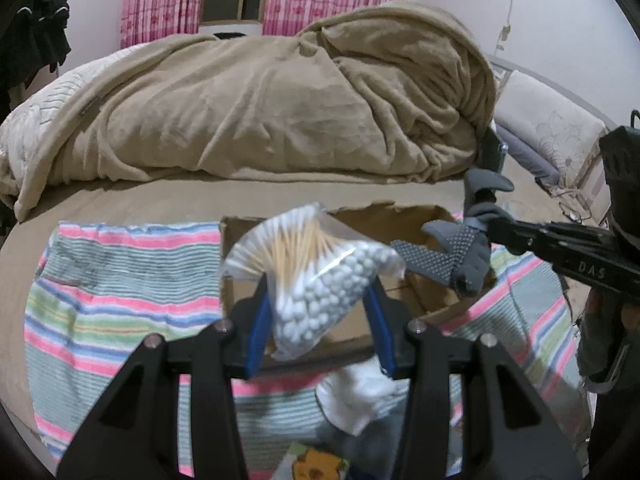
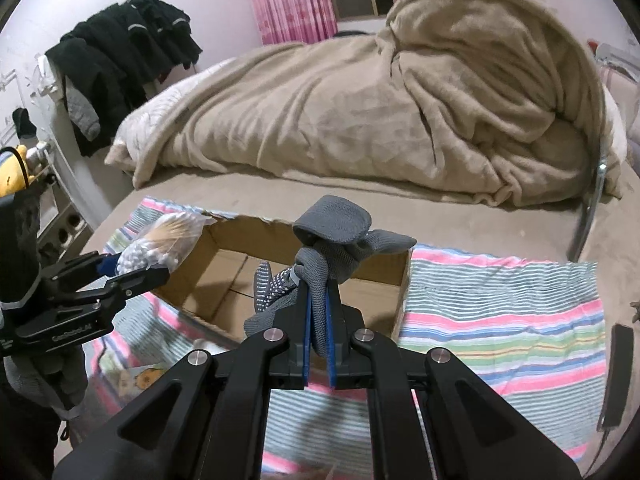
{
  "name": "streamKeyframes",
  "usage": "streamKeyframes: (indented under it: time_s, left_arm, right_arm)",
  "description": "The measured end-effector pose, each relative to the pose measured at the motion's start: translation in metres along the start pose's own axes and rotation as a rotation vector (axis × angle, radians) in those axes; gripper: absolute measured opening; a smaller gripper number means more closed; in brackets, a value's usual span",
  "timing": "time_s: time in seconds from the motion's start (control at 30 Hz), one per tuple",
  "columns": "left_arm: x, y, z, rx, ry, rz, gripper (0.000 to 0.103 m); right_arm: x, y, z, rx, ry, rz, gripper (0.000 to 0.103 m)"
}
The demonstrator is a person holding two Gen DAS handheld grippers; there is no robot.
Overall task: Organize objects
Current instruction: 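Carry the swab bag with the left gripper into the box while the right gripper carries the gloves there, then open both grippers and lift them out of the cardboard box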
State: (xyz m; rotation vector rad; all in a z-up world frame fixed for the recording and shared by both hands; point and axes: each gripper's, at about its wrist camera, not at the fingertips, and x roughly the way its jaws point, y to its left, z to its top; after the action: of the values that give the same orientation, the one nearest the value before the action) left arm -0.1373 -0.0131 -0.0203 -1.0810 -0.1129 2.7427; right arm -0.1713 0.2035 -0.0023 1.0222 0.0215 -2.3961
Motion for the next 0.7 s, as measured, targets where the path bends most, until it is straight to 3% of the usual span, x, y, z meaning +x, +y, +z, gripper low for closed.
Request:
streamKeyframes:
  time_s: [0.5,0.7]
  left_arm:
    - [0.053,0.004,-0.013,-0.002,0.113,0.031,0.047]
    - [0.038,0.003,-0.010,-0.012,0.090,0.041,0.065]
  right_arm:
    - [0.049,-0.012,-0.015,0.019,0.093,-0.024,0.008]
    - [0.038,-0.012,-0.014,0.034,0.064,-0.028,0.039]
